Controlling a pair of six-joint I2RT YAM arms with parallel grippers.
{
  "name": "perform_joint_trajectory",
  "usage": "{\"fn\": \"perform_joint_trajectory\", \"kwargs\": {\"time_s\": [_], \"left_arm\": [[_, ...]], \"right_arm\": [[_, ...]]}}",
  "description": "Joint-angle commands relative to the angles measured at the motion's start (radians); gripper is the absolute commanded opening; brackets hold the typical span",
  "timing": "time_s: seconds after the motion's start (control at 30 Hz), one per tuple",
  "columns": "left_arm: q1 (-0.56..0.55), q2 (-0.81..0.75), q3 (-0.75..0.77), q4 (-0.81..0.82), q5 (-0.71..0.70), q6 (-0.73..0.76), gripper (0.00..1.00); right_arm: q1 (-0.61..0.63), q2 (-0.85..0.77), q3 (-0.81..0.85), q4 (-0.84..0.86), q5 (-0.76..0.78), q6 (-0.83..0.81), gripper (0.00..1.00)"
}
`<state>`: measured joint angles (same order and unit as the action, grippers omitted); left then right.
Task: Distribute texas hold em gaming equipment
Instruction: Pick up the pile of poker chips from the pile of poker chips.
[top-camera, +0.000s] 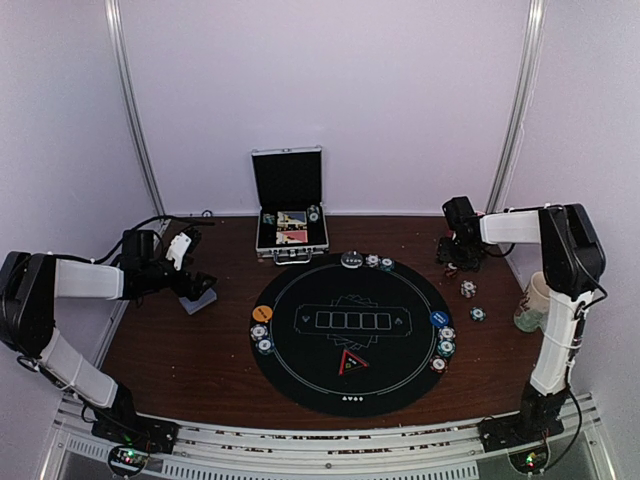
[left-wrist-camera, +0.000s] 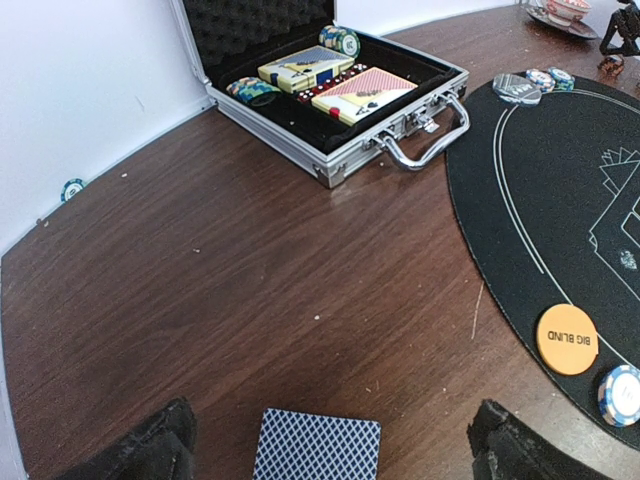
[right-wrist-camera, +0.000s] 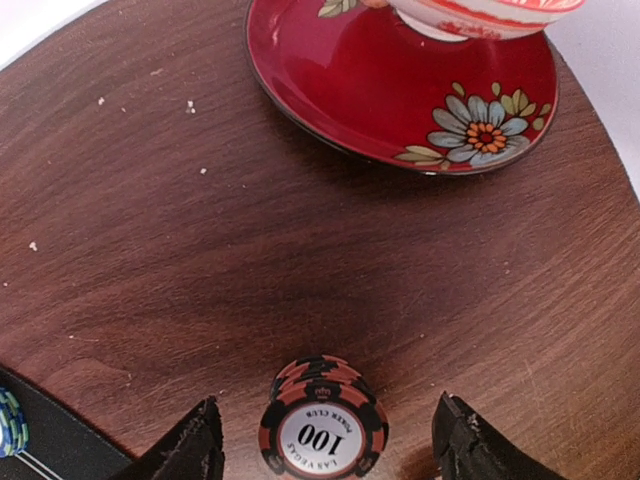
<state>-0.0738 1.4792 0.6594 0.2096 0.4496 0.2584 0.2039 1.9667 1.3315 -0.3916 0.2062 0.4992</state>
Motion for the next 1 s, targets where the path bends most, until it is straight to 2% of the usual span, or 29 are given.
{"fn": "perform_joint_trajectory", "kwargs": {"time_s": [0.0, 0.33, 0.63, 0.97], "left_arm": [[0.005, 0.005, 0.017, 0.033, 0.010, -0.002, 0.98], [0.004, 0.004, 0.017, 0.031, 0.011, -0.001, 0.98], [0.004, 0.007, 0.019, 0.032, 0.011, -0.002, 0.98], [0.003, 0.010, 0.019, 0.033, 0.011, -0.001, 0.98]], "right_arm": [[-0.011, 0.026, 0.024, 0.017, -0.011, -0.007, 0.70], [-0.012, 0.040, 0.020, 0.016, -0.031, -0.009, 0.61], [-0.013, 0.054, 0.017, 0.006, -0.048, -0.013, 0.58], [-0.013, 0.042, 0.012, 0.001, -0.028, -0.016, 0.49]]}}
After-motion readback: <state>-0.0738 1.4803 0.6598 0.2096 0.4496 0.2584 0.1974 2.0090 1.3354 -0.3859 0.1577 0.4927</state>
